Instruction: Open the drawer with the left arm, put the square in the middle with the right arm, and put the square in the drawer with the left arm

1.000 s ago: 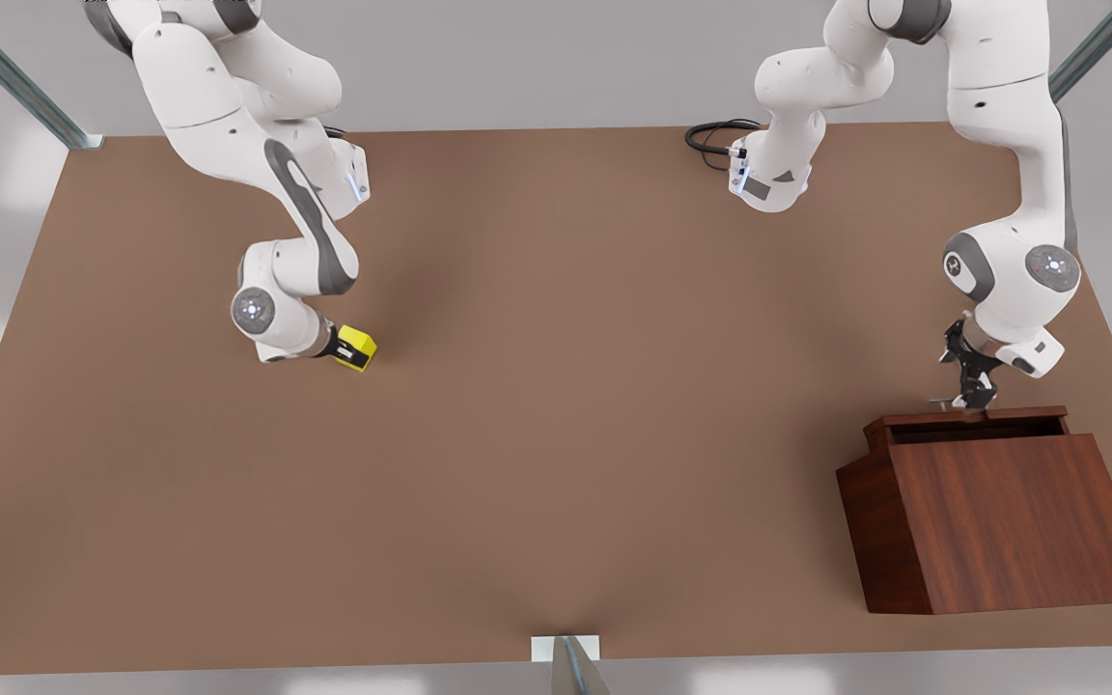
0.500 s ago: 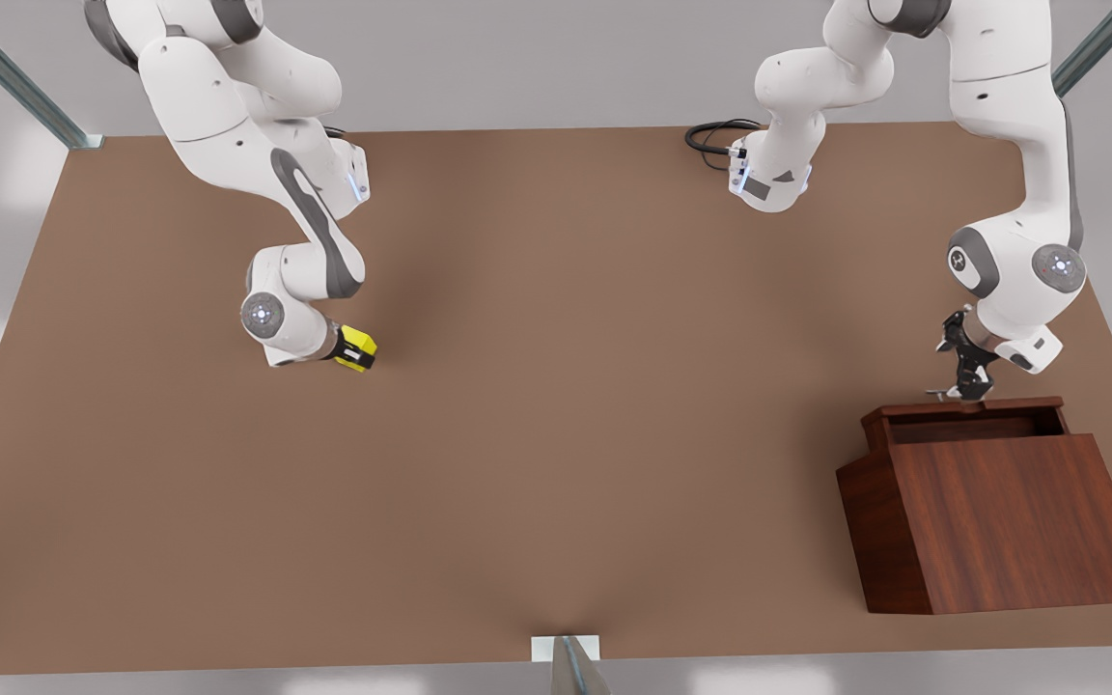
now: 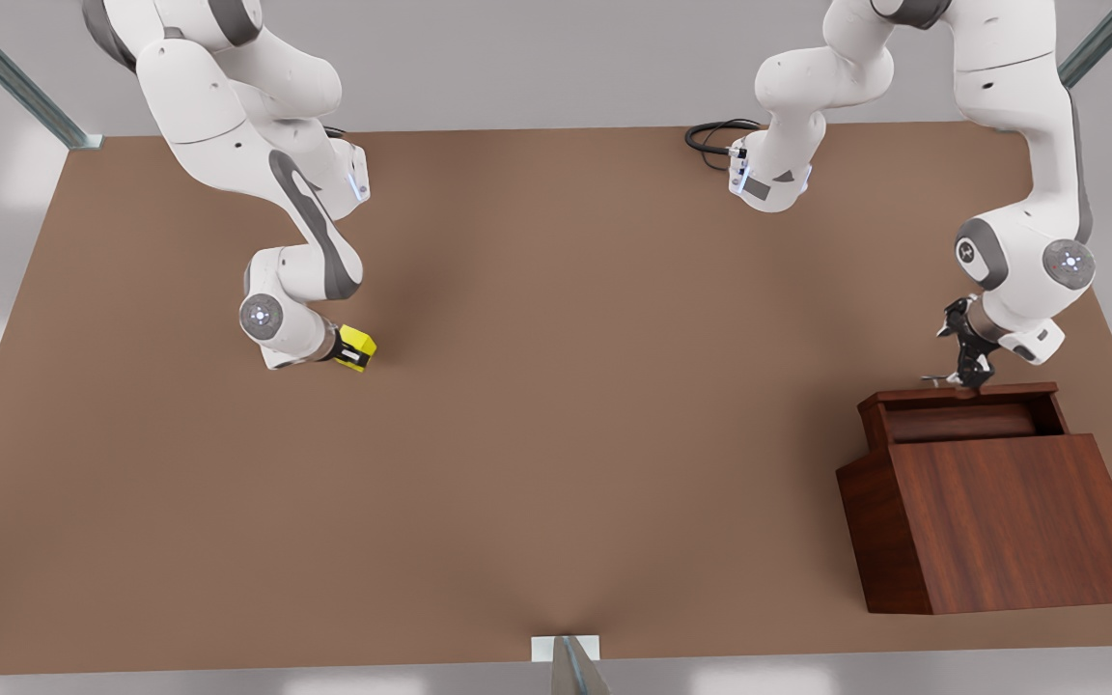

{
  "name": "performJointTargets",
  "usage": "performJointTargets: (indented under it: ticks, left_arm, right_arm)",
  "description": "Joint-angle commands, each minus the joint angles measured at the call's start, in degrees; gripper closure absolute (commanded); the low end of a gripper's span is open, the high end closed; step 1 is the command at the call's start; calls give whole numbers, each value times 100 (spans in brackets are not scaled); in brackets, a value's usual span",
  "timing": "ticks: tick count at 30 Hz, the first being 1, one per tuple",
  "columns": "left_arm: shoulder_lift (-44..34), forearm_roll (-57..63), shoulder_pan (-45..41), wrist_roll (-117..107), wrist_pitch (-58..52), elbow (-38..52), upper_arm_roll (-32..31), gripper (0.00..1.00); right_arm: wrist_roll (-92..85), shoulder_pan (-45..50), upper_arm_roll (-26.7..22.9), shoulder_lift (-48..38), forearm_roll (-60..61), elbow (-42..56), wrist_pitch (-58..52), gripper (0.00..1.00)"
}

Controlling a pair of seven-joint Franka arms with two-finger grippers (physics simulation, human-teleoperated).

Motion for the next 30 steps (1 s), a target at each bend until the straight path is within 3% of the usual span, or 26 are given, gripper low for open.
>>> performJointTargets:
  ticks: [1, 7, 10, 16, 20, 22, 26, 28, 30]
  left_arm:
    - [-6, 7, -1, -7, -23, 0, 0, 0]
    - [-77, 130, -1, -7, -182, 0, 0, 0]
    - [-85, 138, 25, 2, -287, 0, 0, 0]
    - [-261, 138, 34, -7, -656, -9, 0, 0]
    - [-542, 130, 16, -86, -1403, 88, -17, 0]
    - [-771, -28, -19, -279, -2887, 904, -298, 0]
    - [-350, -187, -19, 1459, -4769, 3005, -1230, 0]
    - [222, -169, -19, 4429, -5473, 4183, -1634, 0]
    - [248, -178, -28, 8374, -5438, 4254, -1890, 0]
  right_arm:
    - [1, 0, 0, 0, -1, 2, 1, 40]
    - [27, 0, -9, -70, -1, 151, -165, 45]
    - [150, 0, -18, -44, -1, 766, -649, 45]
    - [1642, 351, 18, 738, -1, 3480, -2635, 45]
    - [3243, 1485, 18, 1511, 26, 4844, -2636, 46]
    - [4175, 2294, 18, 2249, 26, 5855, -2671, 46]
    - [4694, 2856, 18, 2549, 69, 6400, -2688, 46]
    - [5203, 3216, 9, 2610, 17, 6409, -2688, 49]
    - [5845, 3603, -18, 3049, -45, 6910, -2644, 50]
